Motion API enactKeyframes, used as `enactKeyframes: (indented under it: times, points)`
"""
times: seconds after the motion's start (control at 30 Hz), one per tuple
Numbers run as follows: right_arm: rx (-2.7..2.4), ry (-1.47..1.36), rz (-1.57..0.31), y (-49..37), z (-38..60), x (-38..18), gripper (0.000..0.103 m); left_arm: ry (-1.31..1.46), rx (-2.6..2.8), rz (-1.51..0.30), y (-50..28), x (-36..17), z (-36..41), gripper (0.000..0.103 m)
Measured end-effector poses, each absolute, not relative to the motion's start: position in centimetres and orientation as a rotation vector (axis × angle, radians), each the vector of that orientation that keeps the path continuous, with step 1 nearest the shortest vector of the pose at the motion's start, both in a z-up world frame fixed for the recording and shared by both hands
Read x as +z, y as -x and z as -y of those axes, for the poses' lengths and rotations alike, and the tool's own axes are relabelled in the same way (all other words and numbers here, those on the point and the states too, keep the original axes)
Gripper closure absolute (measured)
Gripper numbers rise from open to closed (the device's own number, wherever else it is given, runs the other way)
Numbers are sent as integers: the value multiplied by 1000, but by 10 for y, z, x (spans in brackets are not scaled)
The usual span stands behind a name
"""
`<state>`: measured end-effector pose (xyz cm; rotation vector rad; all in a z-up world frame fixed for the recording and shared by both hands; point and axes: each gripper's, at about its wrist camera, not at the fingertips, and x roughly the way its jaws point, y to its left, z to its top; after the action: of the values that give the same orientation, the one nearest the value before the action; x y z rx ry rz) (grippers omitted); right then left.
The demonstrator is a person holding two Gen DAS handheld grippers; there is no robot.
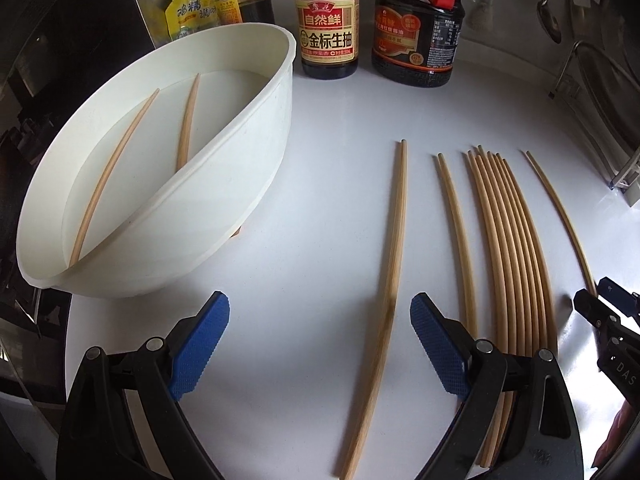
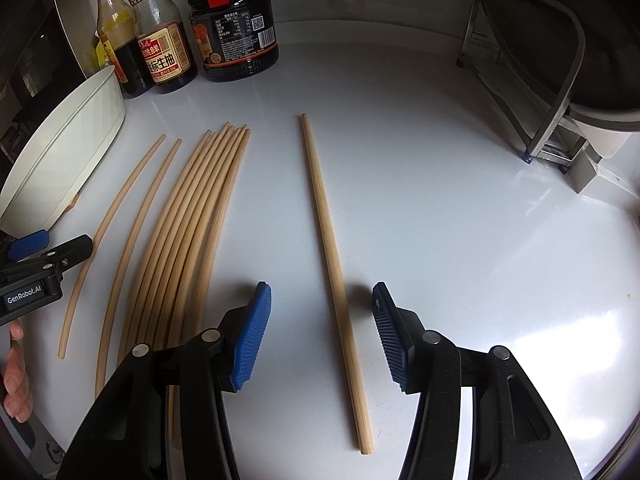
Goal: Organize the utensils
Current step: 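Close the right gripper on a chopstick while the left gripper grasps another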
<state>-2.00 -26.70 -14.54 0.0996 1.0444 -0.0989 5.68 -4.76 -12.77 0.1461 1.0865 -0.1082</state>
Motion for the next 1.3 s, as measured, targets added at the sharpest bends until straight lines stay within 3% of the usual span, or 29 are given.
enactKeyframes:
  times: [1.13,1.2,1.3]
  points:
    - [-133,-73,-1025,15,268,-143,53,-142,-121,-1101,-54,-141,51,12]
    - [-127,-71,-1024,15,268,-142,54,-130,-127,-1103,-53,-141,50,16]
    - [-116,-62,-1018,14,265,-140,70,-129,-151,-1098,-51,-138,55,32]
